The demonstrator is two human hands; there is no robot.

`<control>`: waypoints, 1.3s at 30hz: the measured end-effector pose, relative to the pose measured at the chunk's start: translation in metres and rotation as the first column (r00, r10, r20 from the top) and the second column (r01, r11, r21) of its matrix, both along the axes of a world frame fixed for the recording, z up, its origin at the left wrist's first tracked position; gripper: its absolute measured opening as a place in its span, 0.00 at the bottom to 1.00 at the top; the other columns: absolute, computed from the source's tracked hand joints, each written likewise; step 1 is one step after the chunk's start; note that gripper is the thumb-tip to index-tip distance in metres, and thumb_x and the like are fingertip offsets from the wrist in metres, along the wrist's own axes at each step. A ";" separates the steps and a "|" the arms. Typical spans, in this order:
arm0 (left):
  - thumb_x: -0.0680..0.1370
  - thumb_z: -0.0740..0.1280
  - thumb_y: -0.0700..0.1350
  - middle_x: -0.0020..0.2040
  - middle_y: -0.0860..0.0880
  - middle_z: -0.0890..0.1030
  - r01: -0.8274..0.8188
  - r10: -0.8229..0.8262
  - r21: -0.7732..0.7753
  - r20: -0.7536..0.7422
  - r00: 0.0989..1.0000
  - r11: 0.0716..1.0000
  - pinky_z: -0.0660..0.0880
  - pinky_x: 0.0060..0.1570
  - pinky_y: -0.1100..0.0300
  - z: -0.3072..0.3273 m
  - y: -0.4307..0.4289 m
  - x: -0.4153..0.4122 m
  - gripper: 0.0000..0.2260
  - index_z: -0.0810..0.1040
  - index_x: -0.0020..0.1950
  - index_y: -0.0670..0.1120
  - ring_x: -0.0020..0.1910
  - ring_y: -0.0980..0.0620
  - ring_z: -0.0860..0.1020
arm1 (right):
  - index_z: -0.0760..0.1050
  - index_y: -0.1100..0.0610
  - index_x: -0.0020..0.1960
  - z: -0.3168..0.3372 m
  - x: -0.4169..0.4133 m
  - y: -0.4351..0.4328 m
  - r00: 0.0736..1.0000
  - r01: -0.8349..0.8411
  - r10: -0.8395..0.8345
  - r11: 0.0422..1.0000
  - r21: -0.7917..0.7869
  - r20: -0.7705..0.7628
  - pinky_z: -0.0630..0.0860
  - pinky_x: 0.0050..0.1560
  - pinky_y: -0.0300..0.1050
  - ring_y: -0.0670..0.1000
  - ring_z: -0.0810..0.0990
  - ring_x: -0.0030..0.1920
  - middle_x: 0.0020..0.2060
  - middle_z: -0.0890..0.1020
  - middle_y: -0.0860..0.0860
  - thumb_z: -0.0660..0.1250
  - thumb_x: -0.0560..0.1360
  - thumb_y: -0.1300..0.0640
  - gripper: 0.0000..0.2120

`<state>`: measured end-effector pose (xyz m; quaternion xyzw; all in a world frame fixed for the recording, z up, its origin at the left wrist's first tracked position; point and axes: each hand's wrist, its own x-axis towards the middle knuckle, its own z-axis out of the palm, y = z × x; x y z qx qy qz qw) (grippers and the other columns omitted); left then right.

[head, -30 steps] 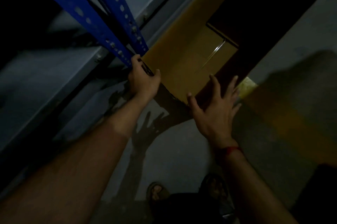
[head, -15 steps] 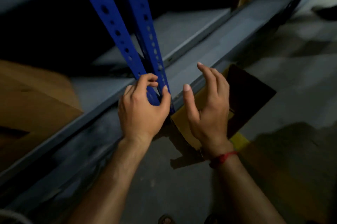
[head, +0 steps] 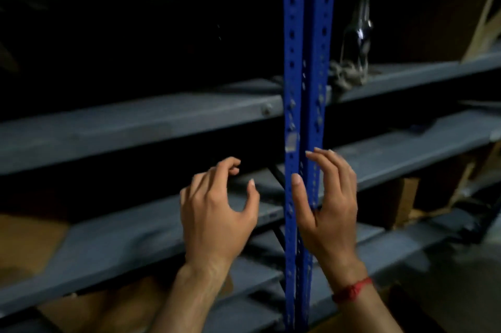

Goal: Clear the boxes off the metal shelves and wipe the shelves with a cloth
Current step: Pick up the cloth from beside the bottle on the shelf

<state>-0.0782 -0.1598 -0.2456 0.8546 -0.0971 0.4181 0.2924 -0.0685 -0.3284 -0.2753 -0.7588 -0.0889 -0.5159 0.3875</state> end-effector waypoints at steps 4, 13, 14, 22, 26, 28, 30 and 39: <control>0.75 0.67 0.55 0.54 0.58 0.80 -0.080 0.080 -0.005 0.027 0.996 0.997 0.67 0.53 0.55 0.052 0.032 -0.002 0.16 0.76 0.61 0.54 0.55 0.52 0.77 | 0.76 0.60 0.64 0.055 0.003 0.023 0.997 -0.049 0.049 0.999 -0.011 0.060 0.70 0.69 0.49 0.54 0.71 0.69 0.63 0.76 0.54 0.65 0.79 0.50 0.19; 0.74 0.67 0.53 0.54 0.53 0.82 -0.090 0.089 0.009 0.099 0.991 0.996 0.68 0.52 0.50 0.078 0.052 0.017 0.15 0.77 0.59 0.51 0.55 0.47 0.77 | 0.77 0.59 0.62 0.082 0.008 0.032 0.998 -0.010 0.013 0.998 -0.055 0.067 0.71 0.69 0.51 0.52 0.70 0.69 0.62 0.76 0.51 0.66 0.79 0.49 0.17; 0.74 0.67 0.53 0.55 0.52 0.82 -0.082 0.081 0.006 0.097 0.992 0.997 0.67 0.52 0.50 0.080 0.051 0.019 0.15 0.77 0.59 0.50 0.55 0.47 0.77 | 0.77 0.58 0.62 0.084 0.009 0.032 0.998 0.008 -0.004 0.998 -0.062 0.064 0.71 0.69 0.51 0.51 0.70 0.69 0.62 0.76 0.50 0.66 0.79 0.49 0.17; 0.72 0.65 0.59 0.65 0.46 0.74 -0.121 0.121 -0.023 0.023 0.992 0.992 0.64 0.59 0.41 0.116 0.056 0.039 0.27 0.71 0.69 0.51 0.64 0.42 0.69 | 0.76 0.58 0.64 0.124 0.023 0.048 0.996 0.001 0.007 0.995 -0.095 0.085 0.70 0.69 0.47 0.51 0.71 0.69 0.63 0.77 0.50 0.66 0.79 0.50 0.17; 0.72 0.64 0.61 0.67 0.46 0.72 -0.156 0.156 -0.020 0.033 0.987 0.988 0.63 0.62 0.39 0.137 0.083 0.049 0.30 0.69 0.71 0.51 0.67 0.42 0.67 | 0.75 0.57 0.65 0.152 0.037 0.070 0.994 -0.051 0.059 0.995 -0.087 0.095 0.70 0.69 0.45 0.49 0.72 0.68 0.62 0.77 0.49 0.65 0.79 0.49 0.18; 0.72 0.63 0.63 0.70 0.46 0.70 -0.190 0.190 -0.001 0.025 0.981 0.982 0.60 0.65 0.35 0.146 0.098 0.055 0.32 0.67 0.74 0.52 0.70 0.42 0.66 | 0.74 0.57 0.66 0.164 0.045 0.084 0.991 -0.082 0.091 0.992 -0.091 0.095 0.71 0.68 0.47 0.49 0.72 0.68 0.63 0.77 0.49 0.65 0.80 0.48 0.19; 0.74 0.61 0.65 0.73 0.45 0.69 -0.229 0.229 0.026 0.016 0.973 0.973 0.57 0.68 0.32 0.153 0.110 0.060 0.33 0.65 0.76 0.52 0.74 0.41 0.64 | 0.73 0.56 0.67 0.174 0.054 0.095 0.989 -0.114 0.122 0.989 -0.092 0.082 0.72 0.67 0.49 0.50 0.72 0.69 0.64 0.76 0.48 0.64 0.80 0.47 0.20; 0.77 0.52 0.72 0.82 0.44 0.53 -0.288 0.296 0.104 -0.072 0.953 0.952 0.37 0.72 0.30 0.163 0.138 0.079 0.37 0.50 0.82 0.56 0.81 0.40 0.44 | 0.71 0.55 0.69 0.197 0.098 0.135 0.973 -0.215 0.226 0.963 -0.164 0.049 0.70 0.69 0.47 0.49 0.70 0.71 0.65 0.75 0.49 0.62 0.80 0.44 0.22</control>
